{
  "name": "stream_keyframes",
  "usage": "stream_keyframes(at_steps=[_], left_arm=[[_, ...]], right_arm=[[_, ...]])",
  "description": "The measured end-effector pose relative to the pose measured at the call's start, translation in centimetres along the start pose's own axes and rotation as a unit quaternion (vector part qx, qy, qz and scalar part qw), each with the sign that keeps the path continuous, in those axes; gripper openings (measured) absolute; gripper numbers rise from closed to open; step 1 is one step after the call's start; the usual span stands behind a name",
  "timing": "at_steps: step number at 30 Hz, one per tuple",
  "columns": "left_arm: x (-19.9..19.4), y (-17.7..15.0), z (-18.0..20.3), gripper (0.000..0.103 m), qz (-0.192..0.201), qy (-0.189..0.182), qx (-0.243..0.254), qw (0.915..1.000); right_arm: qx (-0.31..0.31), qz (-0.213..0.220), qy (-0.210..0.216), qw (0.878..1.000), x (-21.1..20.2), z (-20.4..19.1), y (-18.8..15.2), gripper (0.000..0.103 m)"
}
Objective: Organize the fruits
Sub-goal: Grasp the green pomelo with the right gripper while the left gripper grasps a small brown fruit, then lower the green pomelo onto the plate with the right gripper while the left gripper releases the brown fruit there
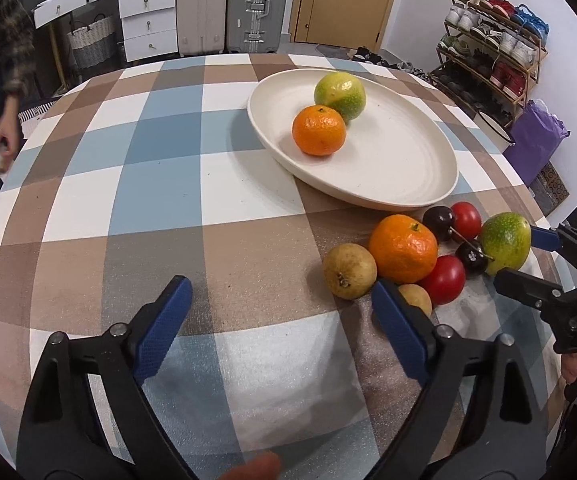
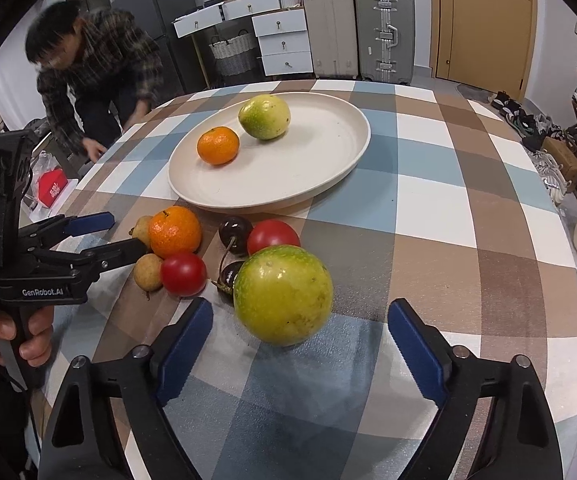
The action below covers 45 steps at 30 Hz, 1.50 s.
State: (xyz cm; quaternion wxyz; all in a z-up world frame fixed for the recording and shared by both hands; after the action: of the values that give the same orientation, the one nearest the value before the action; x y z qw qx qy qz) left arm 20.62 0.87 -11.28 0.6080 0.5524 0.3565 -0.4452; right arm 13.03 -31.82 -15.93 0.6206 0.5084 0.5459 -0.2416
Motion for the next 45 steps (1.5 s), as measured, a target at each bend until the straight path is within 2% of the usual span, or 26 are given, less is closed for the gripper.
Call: stream_keyframes(at_steps=[3, 7, 13, 14, 15, 36, 38, 45], left_arm=[[0.0, 0.3, 0.5, 0.074, 0.0, -0.011, 0.01, 0.9999], [0.0, 0.4, 1.4, 0.066, 0.002, -0.019, 0.026, 0.9995], [-0.1, 0.4, 2.0, 0.038, 0.003, -0.053, 0.034, 0.998], [-0.1, 0.4, 2.1, 0.028, 0.002, -0.058, 0.036, 0.9976], [0.0, 0.4, 2.2, 0.026, 0.001, -0.062, 0.037, 0.9974], [-1.8, 0.2, 0.8, 0.025, 0.028, -0.064, 0.017, 0.9974], [-1.9, 0.2, 0.7, 0.025, 0.03, -0.063, 0.016, 0.9975], [-2.4, 0.2, 0.7, 0.025, 0.036, -0.061, 0.015, 0.9973]], right_arm=[[-0.002, -0.002, -0.001, 1.0, 0.1, -0.1, 0.0, 0.088], [-0.006, -0.005, -0.005, 1.0, 0.3, -0.1, -0.1, 0.085], [-0.007, -0.009, -0.009, 1.0, 0.6, -0.1, 0.2, 0.08], [-0.008, -0.009, -0.009, 1.0, 0.6, -0.1, 0.2, 0.079], [-0.008, -0.009, -0.008, 1.0, 0.6, -0.2, 0.3, 0.078], [-0.032, -0.013, -0.012, 0.999, 0.5, -1.5, 0.4, 0.055], [-0.033, -0.013, -0.015, 0.999, 0.3, -1.4, 0.1, 0.049], [-0.027, -0.012, -0.007, 1.0, -0.2, -0.6, -0.7, 0.049]])
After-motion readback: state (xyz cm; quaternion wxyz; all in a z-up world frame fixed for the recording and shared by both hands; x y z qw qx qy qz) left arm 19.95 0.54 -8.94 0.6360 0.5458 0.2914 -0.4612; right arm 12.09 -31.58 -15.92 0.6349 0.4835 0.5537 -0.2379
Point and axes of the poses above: each gripper's, at about its wrist camera, not at the fingertips, and x roughly the way its jaws point, z to its right, y to its top, the point moved 6 cm from there along x, roughly the way its jaws point, and after that the axes turned 14 degrees about -z, right-handed, at the moved point
